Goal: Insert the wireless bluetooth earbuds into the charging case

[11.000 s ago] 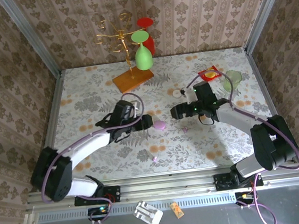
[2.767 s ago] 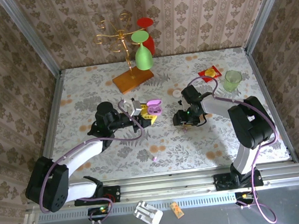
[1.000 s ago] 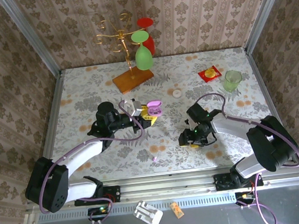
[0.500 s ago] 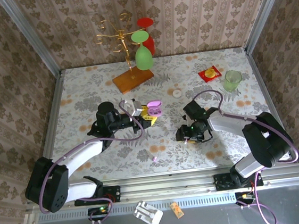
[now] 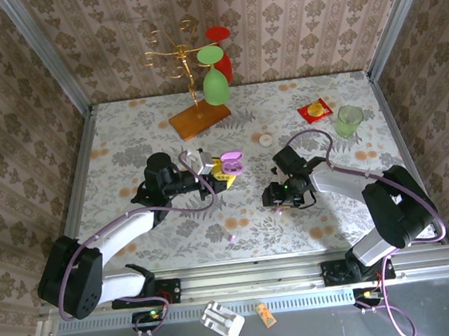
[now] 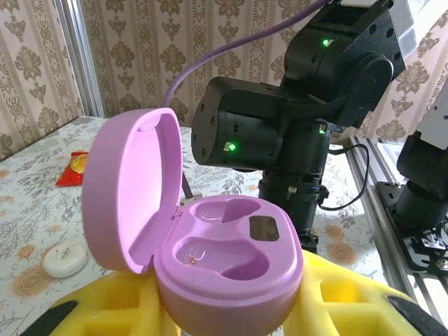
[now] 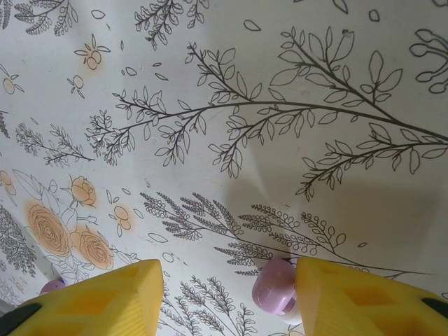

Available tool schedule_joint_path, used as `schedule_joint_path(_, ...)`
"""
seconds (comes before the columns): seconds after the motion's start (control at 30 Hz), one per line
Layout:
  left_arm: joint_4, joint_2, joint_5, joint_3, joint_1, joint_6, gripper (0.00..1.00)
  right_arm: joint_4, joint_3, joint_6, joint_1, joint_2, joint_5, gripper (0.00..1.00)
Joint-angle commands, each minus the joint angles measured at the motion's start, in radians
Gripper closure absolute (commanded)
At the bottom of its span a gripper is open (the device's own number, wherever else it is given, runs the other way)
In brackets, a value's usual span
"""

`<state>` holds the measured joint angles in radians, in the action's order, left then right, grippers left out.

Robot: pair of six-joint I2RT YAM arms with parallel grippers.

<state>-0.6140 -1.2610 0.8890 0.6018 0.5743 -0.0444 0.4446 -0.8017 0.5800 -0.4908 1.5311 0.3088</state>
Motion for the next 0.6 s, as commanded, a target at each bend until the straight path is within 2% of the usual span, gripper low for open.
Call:
schedule_joint_path(0.0, -0.006, 0.023, 0.004, -0.003, -0.009, -0.031, 0.73, 0.025, -0.021, -0.003, -0.003, -0.051, -0.082, 0.46)
schedule_joint_path(0.17, -0.039, 0.038, -0.004, -0.043, -0.044, -0.042, 0.74, 0.148, -0.030, 0.012, -0.063, -0.108, -0.296, 0.46)
schedule_joint_path(0.33, -0.042, 0.050, -0.020, -0.057, -0.076, -0.050, 0.75, 0.212, -0.039, 0.104, -0.143, -0.129, -0.466, 0.49)
schedule_joint_path(0.57, -0.037, 0.066, -0.076, -0.036, -0.081, 0.007, 0.75, 0.345, -0.136, 0.175, -0.219, -0.076, -0.533, 0.50)
